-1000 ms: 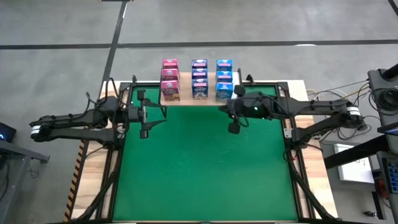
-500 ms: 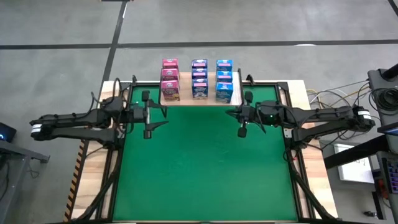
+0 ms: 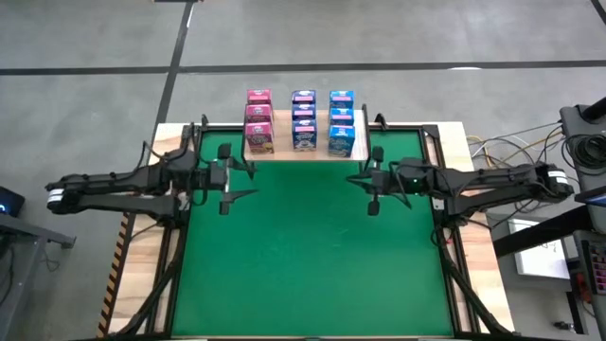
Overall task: Stack cereal on shelf
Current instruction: Return to Home Position
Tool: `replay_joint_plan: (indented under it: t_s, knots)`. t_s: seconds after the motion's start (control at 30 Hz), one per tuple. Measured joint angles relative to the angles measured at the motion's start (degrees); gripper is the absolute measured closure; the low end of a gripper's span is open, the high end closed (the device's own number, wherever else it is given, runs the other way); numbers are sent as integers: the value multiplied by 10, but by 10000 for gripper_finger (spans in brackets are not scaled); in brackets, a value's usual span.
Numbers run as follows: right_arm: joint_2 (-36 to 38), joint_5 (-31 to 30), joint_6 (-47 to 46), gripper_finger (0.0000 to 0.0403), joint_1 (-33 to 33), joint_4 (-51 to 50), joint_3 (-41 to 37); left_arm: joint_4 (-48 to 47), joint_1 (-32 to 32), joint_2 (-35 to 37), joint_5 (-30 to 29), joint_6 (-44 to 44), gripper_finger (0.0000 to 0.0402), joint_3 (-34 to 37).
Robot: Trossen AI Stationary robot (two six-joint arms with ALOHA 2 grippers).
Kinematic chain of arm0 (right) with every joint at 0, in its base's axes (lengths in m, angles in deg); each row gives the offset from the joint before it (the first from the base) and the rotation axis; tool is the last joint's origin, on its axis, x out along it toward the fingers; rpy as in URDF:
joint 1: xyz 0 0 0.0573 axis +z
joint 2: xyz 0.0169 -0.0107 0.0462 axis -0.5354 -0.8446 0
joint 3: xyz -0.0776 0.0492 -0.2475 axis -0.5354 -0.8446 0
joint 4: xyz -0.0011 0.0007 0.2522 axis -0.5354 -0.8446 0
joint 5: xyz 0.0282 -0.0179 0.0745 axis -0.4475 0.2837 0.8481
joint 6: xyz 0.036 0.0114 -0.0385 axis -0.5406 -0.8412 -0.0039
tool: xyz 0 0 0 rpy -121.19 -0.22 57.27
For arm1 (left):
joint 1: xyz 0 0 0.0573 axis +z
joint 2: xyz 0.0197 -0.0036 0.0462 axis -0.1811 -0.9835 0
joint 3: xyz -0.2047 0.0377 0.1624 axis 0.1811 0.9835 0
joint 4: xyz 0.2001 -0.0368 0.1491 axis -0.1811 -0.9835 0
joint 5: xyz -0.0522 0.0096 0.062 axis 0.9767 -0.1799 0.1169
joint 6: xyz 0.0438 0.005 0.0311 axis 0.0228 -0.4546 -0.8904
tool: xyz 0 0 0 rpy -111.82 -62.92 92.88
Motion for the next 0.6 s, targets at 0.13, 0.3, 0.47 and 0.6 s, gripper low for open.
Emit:
replay_joint_plan:
  t_s: [0.13,0.3,0.47,0.6]
  knots:
    - [48,29,4,394,-19,4,-30,-4,0,35,0,-1,171,27]
    - [126,38,2,394,-37,6,-84,3,0,101,0,25,171,73]
    - [209,38,1,394,-39,23,-139,11,0,171,-12,50,171,117]
    - [275,38,4,394,-39,47,-186,18,0,229,-46,66,171,144]
